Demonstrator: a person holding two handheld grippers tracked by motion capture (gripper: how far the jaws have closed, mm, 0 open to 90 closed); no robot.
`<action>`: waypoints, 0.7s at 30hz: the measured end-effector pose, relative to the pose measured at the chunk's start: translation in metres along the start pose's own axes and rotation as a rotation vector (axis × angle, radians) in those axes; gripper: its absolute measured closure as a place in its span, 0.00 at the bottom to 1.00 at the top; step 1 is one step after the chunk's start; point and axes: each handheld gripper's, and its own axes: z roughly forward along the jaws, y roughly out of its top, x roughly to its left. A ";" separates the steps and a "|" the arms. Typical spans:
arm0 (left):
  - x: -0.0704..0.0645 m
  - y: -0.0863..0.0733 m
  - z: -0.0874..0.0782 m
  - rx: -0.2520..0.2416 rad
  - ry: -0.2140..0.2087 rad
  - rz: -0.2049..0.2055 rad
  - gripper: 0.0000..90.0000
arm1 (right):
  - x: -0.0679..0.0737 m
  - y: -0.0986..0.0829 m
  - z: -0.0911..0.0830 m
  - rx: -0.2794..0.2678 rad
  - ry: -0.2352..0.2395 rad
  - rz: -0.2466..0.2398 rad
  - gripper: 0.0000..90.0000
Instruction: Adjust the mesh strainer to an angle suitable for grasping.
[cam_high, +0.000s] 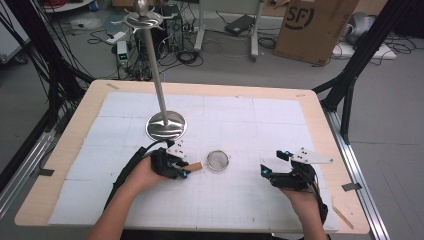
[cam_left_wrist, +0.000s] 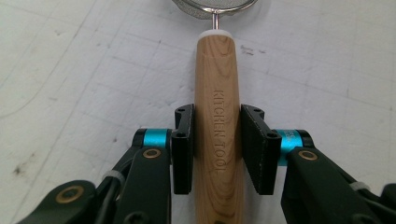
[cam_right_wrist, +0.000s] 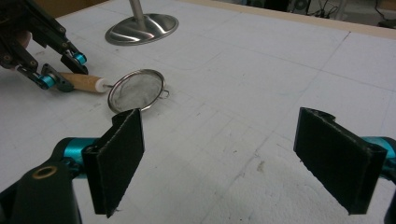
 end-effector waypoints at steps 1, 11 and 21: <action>-0.001 0.001 0.001 -0.003 0.000 0.004 0.74 | 0.000 0.000 0.000 0.000 0.000 0.000 0.17; -0.012 0.016 0.013 -0.005 -0.021 0.043 0.74 | 0.002 0.000 0.002 0.005 0.006 -0.004 0.17; -0.033 0.043 0.036 -0.023 -0.069 0.106 0.74 | 0.001 0.001 0.001 -0.003 0.008 -0.004 0.17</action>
